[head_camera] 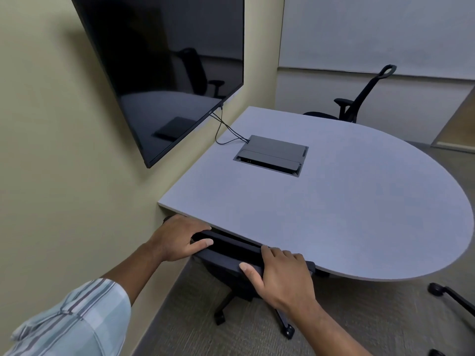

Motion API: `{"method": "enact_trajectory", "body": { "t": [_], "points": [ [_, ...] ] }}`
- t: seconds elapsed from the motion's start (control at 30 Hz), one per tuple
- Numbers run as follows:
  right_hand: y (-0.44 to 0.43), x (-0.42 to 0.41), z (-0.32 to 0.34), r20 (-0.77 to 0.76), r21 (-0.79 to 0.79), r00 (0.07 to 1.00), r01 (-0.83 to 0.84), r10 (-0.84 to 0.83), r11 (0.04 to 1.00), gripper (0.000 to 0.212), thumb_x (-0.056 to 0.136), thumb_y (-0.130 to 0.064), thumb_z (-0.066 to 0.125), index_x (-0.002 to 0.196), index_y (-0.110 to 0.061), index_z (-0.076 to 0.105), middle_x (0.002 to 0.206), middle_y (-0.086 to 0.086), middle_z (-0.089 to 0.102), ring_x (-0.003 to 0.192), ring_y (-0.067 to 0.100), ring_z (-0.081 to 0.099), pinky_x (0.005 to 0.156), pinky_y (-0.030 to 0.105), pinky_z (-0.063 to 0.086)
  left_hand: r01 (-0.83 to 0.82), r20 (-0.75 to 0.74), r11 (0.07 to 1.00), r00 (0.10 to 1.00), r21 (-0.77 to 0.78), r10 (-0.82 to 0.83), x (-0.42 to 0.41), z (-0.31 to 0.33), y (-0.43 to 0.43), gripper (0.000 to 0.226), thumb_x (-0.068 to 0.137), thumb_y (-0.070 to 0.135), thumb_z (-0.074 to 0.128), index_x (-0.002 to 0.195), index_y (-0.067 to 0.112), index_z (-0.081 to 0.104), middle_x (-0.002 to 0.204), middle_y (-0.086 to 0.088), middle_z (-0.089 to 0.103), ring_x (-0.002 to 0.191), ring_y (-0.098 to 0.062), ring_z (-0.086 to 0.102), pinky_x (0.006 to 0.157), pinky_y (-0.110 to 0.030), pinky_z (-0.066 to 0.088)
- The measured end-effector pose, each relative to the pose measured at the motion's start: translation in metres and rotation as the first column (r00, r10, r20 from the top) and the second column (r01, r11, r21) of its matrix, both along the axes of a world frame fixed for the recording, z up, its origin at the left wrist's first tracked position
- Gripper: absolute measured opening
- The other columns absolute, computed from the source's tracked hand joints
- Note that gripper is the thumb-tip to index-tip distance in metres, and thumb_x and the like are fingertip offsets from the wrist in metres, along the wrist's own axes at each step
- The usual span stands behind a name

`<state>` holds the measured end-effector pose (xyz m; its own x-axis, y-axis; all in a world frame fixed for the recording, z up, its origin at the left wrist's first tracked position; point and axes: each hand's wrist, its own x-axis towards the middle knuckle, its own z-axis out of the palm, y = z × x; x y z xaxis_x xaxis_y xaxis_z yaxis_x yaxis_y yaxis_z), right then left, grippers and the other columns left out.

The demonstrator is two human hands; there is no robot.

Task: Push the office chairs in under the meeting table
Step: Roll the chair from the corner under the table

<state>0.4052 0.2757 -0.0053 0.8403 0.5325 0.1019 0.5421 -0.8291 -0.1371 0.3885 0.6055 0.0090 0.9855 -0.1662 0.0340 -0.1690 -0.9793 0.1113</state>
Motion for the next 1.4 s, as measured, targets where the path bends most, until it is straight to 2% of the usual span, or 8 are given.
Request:
{"method": "enact_trajectory", "body": {
  "t": [0.13,0.37,0.7,0.9,1.03,1.17,1.3,1.4],
  "points": [
    [0.013,0.01,0.0,-0.005,-0.016,1.0,0.019,-0.019,1.0,0.095,0.097,-0.091,-0.003,0.111,-0.023,0.062,0.101,-0.002,0.071,0.093,0.026,0.066,0.091,0.048,0.051,0.038,-0.005,0.999,0.999,0.003,-0.038,0.018,0.0,0.014,0.07,0.103,0.079,0.031,0.13,0.032,0.074,0.119,0.013,0.079,0.109,-0.014,0.071,0.098,-0.04,0.052],
    [0.039,0.029,-0.002,-0.005,-0.033,0.998,0.057,-0.057,0.998,0.093,0.098,-0.09,0.001,0.112,-0.022,0.062,0.104,0.0,0.072,0.095,0.026,0.066,0.091,0.048,0.051,0.051,-0.017,0.998,0.999,0.037,-0.05,0.048,0.0,0.037,0.078,0.1,0.079,0.029,0.137,0.026,0.074,0.129,0.009,0.078,0.116,-0.018,0.071,0.102,-0.041,0.05],
    [0.054,0.036,-0.005,0.017,-0.033,0.996,0.083,-0.082,0.996,0.09,0.099,-0.09,0.006,0.108,-0.021,0.064,0.094,-0.001,0.07,0.086,0.025,0.065,0.083,0.045,0.049,0.034,-0.026,0.999,0.999,0.04,-0.033,0.056,-0.006,0.053,0.076,0.1,0.078,0.029,0.136,0.027,0.074,0.123,0.008,0.08,0.108,-0.02,0.072,0.099,-0.043,0.051],
    [0.056,0.037,-0.005,-0.007,-0.025,0.996,0.092,-0.093,0.995,0.086,0.099,-0.09,0.01,0.106,-0.021,0.06,0.097,0.0,0.07,0.087,0.026,0.063,0.084,0.046,0.051,0.038,-0.017,0.996,0.999,0.082,-0.036,0.055,-0.003,0.051,0.065,0.105,0.072,0.02,0.105,0.03,0.07,0.094,0.01,0.074,0.083,-0.015,0.062,0.077,-0.039,0.043],
    [0.051,0.034,-0.004,-0.024,-0.024,0.995,0.099,-0.1,0.995,0.087,0.098,-0.092,0.011,0.11,-0.02,0.059,0.103,0.002,0.07,0.094,0.028,0.065,0.088,0.049,0.05,0.004,0.007,0.996,1.0,0.094,-0.005,0.049,-0.002,0.045,0.067,0.106,0.06,0.025,0.135,0.021,0.071,0.115,-0.001,0.075,0.108,-0.025,0.067,0.094,-0.044,0.051],
    [0.05,0.036,-0.002,-0.085,-0.026,0.992,0.094,-0.096,0.995,0.092,0.097,-0.093,0.012,0.126,-0.018,0.058,0.125,0.006,0.071,0.114,0.03,0.066,0.103,0.054,0.049,-0.022,0.017,0.991,1.0,0.13,0.02,0.043,0.001,0.038,0.089,0.098,0.063,0.009,0.15,0.011,0.059,0.134,-0.008,0.07,0.122,-0.028,0.061,0.108,-0.045,0.046],
    [0.043,0.039,0.003,-0.17,-0.005,0.982,0.086,-0.085,0.996,0.105,0.095,-0.094,0.013,0.159,-0.016,0.04,0.167,0.008,0.046,0.152,0.032,0.044,0.127,0.063,0.028,-0.06,-0.026,0.985,0.998,0.159,0.065,0.039,0.007,0.027,0.104,0.096,0.072,0.001,0.169,0.004,0.029,0.174,-0.017,0.037,0.161,-0.033,0.033,0.133,-0.048,0.024],
    [0.028,0.045,0.008,-0.176,0.034,0.978,0.115,-0.107,0.993,0.107,0.097,-0.092,0.014,0.17,-0.015,0.023,0.18,0.008,0.025,0.165,0.029,0.024,0.135,0.062,0.012,-0.055,-0.036,0.989,0.998,0.14,0.061,0.044,0.01,0.007,0.096,0.105,0.074,0.009,0.174,0.007,0.013,0.182,-0.014,0.018,0.168,-0.029,0.014,0.138,-0.045,0.009]
  ]
}}
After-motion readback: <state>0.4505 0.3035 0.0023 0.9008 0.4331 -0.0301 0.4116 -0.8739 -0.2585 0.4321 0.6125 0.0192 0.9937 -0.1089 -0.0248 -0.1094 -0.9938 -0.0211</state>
